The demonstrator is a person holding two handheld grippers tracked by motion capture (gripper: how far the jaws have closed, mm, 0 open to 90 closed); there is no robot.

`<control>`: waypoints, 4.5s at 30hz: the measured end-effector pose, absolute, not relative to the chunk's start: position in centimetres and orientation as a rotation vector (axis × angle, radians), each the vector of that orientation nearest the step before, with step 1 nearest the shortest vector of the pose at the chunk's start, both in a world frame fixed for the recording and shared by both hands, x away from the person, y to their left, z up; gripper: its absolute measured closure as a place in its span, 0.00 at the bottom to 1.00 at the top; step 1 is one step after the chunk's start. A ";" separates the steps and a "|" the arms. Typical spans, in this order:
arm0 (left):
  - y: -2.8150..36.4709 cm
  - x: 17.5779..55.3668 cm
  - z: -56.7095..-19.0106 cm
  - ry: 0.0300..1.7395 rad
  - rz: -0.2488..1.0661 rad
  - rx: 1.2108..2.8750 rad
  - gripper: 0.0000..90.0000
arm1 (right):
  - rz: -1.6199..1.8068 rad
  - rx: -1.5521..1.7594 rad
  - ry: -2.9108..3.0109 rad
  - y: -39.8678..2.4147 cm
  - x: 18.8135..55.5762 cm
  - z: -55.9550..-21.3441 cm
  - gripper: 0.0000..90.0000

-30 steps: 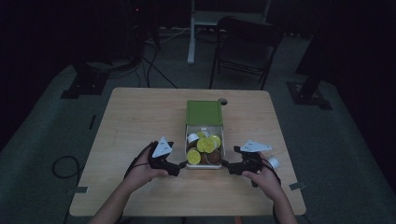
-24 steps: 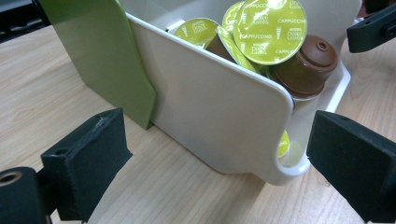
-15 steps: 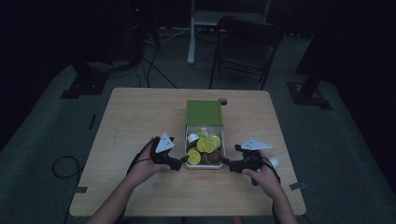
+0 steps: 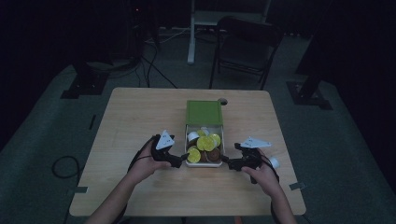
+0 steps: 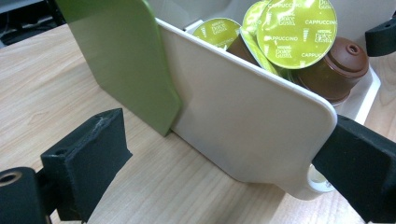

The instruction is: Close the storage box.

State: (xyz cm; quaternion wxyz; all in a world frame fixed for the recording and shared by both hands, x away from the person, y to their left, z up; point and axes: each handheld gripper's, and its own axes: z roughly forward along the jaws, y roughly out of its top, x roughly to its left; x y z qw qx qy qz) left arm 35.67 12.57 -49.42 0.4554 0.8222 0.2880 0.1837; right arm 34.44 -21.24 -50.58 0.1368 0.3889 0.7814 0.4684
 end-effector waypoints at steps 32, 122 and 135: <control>12.5 38.5 -49.2 0.757 0.481 2.010 0.06 | 1.327 1.186 2.224 -20.8 37.4 -50.1 0.14; 14.4 38.4 -48.7 0.849 0.514 1.979 0.06 | 1.236 1.260 2.128 -20.2 38.9 -50.2 0.14; 16.5 37.1 -49.6 0.896 0.516 1.986 0.06 | 1.222 1.266 2.116 -21.3 37.3 -50.7 0.14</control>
